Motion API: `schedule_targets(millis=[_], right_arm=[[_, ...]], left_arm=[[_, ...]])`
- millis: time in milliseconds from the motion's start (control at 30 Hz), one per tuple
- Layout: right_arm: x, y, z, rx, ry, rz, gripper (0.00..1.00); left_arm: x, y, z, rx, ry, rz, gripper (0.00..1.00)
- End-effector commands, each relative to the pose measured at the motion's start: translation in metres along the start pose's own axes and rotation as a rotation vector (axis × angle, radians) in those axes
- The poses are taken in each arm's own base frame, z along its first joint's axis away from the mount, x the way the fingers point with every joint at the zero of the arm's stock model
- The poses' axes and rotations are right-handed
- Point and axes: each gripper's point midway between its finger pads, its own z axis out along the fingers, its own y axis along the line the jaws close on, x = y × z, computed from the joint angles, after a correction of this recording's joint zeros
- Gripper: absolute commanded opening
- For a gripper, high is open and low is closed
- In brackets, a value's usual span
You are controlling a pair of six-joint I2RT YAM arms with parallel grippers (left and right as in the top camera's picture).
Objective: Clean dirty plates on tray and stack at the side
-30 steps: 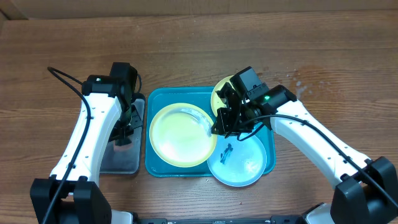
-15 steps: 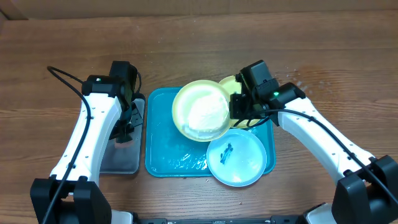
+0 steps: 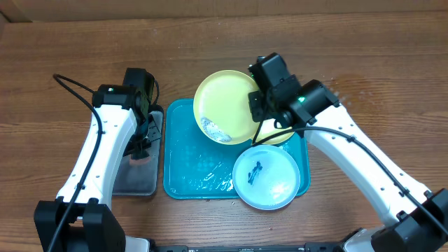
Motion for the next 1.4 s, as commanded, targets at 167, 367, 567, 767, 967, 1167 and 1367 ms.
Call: schedule_targets(millis=[167,367,567,767,967,1167,1367], right_arm=[[-0.006,-0.002,-0.032,0.247,-0.105,-0.224,0.04],[0.001,0.019,-0.042,0.280,-0.126,-0.355,0.04],[0.005,0.037,-0.059,0.372,-0.194,-0.452,0.04],[0.004,0.052,-0.094,0.550,-0.340,-0.561,0.04],[0.006,0.079,-0.135,0.679,-0.498,-0.682,0.04],[0.013,0.097,-0.159,0.725,-0.598,-0.723,0.04],[0.016,0.102,-0.161,0.719,-0.603,-0.744,0.04]], left_arm=[[-0.001,0.000,-0.003,0.014,-0.014,0.009,0.04],[-0.002,0.000,-0.003,0.015,-0.016,0.008,0.04],[-0.002,0.000,-0.003,0.015,-0.016,0.008,0.04],[-0.002,0.000,-0.003,0.016,-0.016,0.008,0.05],[-0.002,0.000,-0.003,0.016,-0.016,0.008,0.04],[-0.002,0.000,-0.003,0.016,-0.016,0.008,0.04],[-0.002,0.000,-0.003,0.015,-0.016,0.009,0.04]])
